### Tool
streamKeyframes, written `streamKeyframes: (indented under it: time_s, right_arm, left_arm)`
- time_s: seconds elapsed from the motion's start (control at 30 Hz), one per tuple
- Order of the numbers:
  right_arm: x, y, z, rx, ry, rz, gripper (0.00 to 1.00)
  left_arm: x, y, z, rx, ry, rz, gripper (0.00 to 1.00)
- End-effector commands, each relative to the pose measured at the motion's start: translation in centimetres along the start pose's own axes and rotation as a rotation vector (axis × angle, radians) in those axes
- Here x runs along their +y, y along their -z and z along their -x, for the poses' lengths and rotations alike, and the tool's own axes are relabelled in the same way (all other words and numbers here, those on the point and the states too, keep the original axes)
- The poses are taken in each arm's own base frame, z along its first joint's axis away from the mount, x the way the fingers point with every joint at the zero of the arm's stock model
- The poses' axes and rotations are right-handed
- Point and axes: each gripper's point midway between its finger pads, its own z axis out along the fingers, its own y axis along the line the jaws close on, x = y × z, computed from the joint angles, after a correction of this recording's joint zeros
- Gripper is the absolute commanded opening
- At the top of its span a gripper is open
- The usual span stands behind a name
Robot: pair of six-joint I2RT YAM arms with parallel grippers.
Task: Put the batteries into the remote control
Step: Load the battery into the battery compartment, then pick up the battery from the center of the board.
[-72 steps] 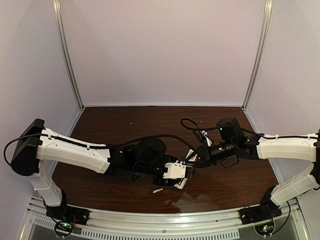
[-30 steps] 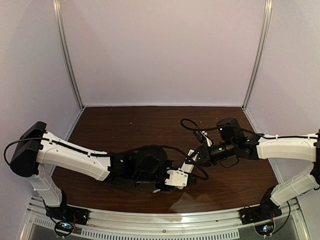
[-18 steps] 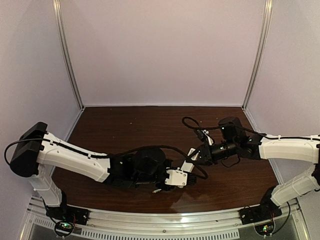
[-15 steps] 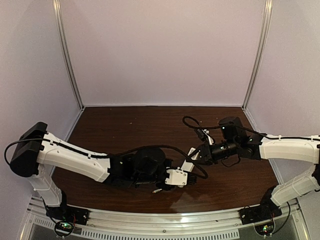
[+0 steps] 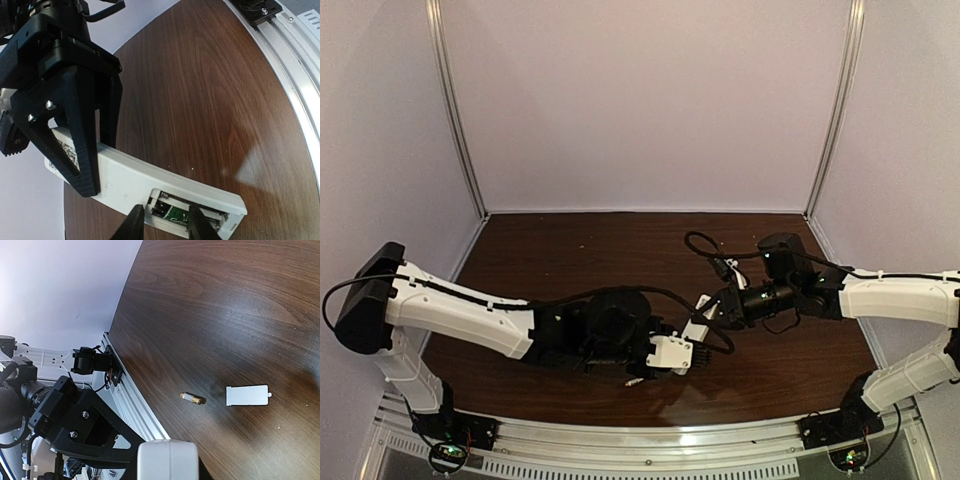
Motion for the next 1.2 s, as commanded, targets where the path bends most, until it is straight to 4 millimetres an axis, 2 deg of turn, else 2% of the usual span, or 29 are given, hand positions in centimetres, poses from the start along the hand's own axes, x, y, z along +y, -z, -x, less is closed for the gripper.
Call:
streamKeyframes:
  time_s: [0.0, 0.17, 0.33, 0.47, 0.57, 0.7, 0.83, 0.97, 1.17]
  right_arm:
    - [1.2, 0.0, 0.3, -0.002, 0.053, 0.041, 0.00]
    - [0.5, 0.0, 0.3, -0.007, 0.069, 0.011, 0.00]
    - [-0.4, 0.8, 1.0, -0.036, 0.075, -0.015, 0.00]
    - [-1.2, 2.0, 1.7, -0.076, 0.077, -0.031, 0.00]
    - [-1.8, 3.0, 2.0, -0.108, 0.072, -0.042, 0.00]
    - [-2.3, 4.0, 2.1, -0.149, 0.062, -0.025, 0.00]
    - [-2.3, 4.7, 2.1, -0.199, 0.056, 0.010, 0.00]
    - [-2.1, 5.2, 2.2, -0.242, 0.044, 0.060, 0.00]
    - [-2.5, 5.3, 2.0, -0.285, -0.008, 0.117, 0.00]
  left_arm:
    - [2.5, 2.1, 2.9, -0.054, 0.036, 0.027, 0.36]
    - [4.3, 4.8, 4.1, -0.102, 0.128, 0.078, 0.43]
    - [5.0, 7.7, 2.1, -0.069, 0.346, 0.143, 0.56]
    - [2.7, 8.1, -1.2, 0.056, 0.521, 0.079, 0.67]
    - [0.0, 7.5, -4.1, 0.181, 0.646, -0.008, 0.64]
    - [-3.7, 6.9, -6.9, 0.309, 0.759, -0.129, 0.56]
    - [-6.2, 6.2, -8.3, 0.381, 0.819, -0.214, 0.54]
    - [-7.4, 5.5, -8.9, 0.422, 0.829, -0.261, 0.54]
    - [-8.5, 3.7, -11.2, 0.549, 0.796, -0.289, 0.44]
